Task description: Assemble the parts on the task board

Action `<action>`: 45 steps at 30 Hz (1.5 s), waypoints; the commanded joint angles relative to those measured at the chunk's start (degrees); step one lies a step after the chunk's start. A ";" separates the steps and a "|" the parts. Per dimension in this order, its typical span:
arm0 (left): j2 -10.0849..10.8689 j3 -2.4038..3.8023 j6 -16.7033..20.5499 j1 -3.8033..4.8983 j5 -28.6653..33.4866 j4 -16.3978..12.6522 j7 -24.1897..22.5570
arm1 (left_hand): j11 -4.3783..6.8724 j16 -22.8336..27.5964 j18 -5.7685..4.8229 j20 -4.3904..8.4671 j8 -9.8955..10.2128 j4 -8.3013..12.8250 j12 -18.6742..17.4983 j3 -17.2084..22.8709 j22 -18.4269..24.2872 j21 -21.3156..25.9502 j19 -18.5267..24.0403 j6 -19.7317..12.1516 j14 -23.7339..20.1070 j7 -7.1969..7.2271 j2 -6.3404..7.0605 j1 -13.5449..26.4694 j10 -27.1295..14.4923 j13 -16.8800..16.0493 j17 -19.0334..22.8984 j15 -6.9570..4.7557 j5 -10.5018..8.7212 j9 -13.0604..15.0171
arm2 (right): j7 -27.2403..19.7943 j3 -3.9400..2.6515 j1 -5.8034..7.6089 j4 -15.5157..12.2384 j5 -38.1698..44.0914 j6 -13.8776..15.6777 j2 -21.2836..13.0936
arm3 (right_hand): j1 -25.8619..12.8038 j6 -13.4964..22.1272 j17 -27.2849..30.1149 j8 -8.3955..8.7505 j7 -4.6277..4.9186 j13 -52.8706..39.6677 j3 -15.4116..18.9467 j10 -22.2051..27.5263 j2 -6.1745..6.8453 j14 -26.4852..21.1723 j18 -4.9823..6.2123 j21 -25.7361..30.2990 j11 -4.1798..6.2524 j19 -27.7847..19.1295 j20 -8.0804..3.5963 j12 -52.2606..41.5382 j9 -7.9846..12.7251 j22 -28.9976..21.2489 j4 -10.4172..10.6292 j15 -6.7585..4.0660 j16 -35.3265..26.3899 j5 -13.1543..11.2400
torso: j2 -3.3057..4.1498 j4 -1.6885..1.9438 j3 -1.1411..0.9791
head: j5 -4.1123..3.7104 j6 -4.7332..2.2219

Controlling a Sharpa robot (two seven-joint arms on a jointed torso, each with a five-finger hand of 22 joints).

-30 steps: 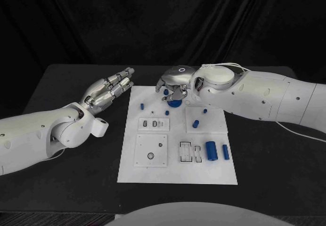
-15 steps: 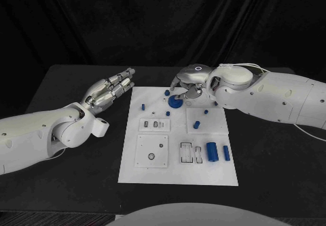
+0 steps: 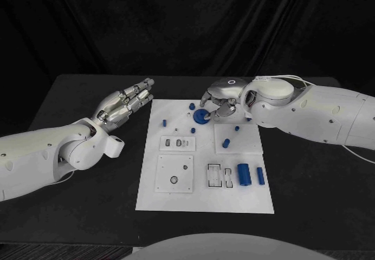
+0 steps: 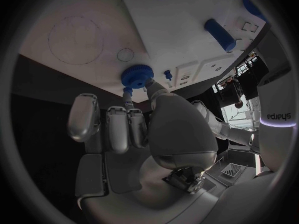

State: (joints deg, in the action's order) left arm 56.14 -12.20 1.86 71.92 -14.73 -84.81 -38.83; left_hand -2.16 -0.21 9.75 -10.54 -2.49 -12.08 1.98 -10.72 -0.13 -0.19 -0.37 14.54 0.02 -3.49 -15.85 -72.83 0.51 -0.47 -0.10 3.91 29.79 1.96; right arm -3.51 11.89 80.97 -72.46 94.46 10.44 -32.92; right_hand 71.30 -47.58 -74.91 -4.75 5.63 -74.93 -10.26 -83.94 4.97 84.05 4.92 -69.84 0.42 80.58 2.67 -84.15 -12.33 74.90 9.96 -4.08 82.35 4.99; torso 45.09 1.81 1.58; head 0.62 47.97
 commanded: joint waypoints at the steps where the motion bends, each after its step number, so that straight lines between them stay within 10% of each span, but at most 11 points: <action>1: -0.12 0.05 -0.75 0.12 0.00 -0.02 -7.14 | -0.12 0.21 0.60 -0.47 -0.21 0.37 -0.25 0.12 -0.08 -0.06 0.08 0.32 -0.02 -0.17 -0.14 -0.50 0.10 -0.05 0.10 0.43 0.28 0.05 | 1.25 -0.02 -0.29 -0.09 0.31 -1.40 0.01 | -0.94 0.33 -8.07 0.29 0.01 -7.67 0.63 -1.24 0.05 3.88 -0.44 -0.01 -0.42 0.40 0.13 -0.38 0.18 6.23 0.09 0.52 0.24 -0.83 | 0.02 0.00 0.10 | 0.18 0.09; 15: -0.33 0.05 -1.05 0.11 0.00 0.60 -7.04 | -0.16 0.21 0.60 -0.53 -0.18 0.56 -0.25 0.22 -0.12 -0.10 0.03 0.19 -0.02 -0.15 -0.14 -0.57 0.10 -0.05 0.10 0.49 0.40 0.03 | 0.83 -0.02 -1.25 0.87 0.31 -1.32 1.02 | 1.62 -0.81 -7.39 -0.02 -0.22 -7.08 0.35 -0.74 -0.63 3.61 -0.28 1.05 -0.24 0.10 0.07 0.16 0.70 6.31 -1.53 0.41 -0.51 5.22 | 0.00 0.02 0.08 | 0.16 0.31; 29: -0.39 0.05 -1.33 0.11 0.00 0.74 -6.91 | -0.18 0.21 0.61 -0.57 -0.15 0.63 -0.25 0.26 -0.13 -0.13 0.00 0.12 -0.02 -0.14 -0.15 -0.59 0.10 -0.05 0.10 0.52 0.43 0.02 | -0.23 -0.02 -2.02 1.57 0.31 -0.17 1.51 | 5.54 -7.77 -6.43 -3.61 -0.71 -6.56 -4.80 -0.19 -0.29 3.28 -0.15 2.39 0.34 -0.04 -0.45 0.87 -2.77 6.75 -5.59 -0.11 -1.60 22.54 | 0.02 -0.02 0.05 | 0.22 0.38; 45: -0.26 0.05 -1.67 0.11 0.00 0.73 -6.63 | -0.21 0.21 0.62 -0.71 -0.14 0.86 -0.24 0.42 -0.18 -0.19 -0.09 0.10 -0.02 -0.16 -0.22 -0.65 0.11 -0.05 0.10 0.66 0.54 0.02 | -2.62 -0.03 -1.58 -0.58 -0.01 5.57 0.78 | 4.66 -10.98 -5.64 -6.15 -1.12 -6.60 -5.67 -0.51 -0.36 3.27 -0.22 2.32 0.11 0.34 -0.47 0.85 -5.26 7.15 -5.96 -0.06 -2.40 21.81 | 0.02 0.01 0.10 | 0.56 0.54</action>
State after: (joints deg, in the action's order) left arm 55.90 -12.21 0.97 71.92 -14.74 -83.98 -38.83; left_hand -2.16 -0.21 9.75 -10.95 -2.49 -11.68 1.98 -10.32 -0.22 -0.19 -0.37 14.54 0.03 -3.49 -16.08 -73.06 0.51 -0.47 -0.09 4.32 30.01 1.94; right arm -5.29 11.88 79.31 -72.76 94.25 13.52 -32.14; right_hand 76.74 -53.97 -74.90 -7.31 6.42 -74.92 -15.89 -83.94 5.10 84.05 4.92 -67.67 0.41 80.78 2.46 -83.48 -12.70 74.92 3.71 -4.08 80.18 27.02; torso 45.09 1.72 1.66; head 1.13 48.35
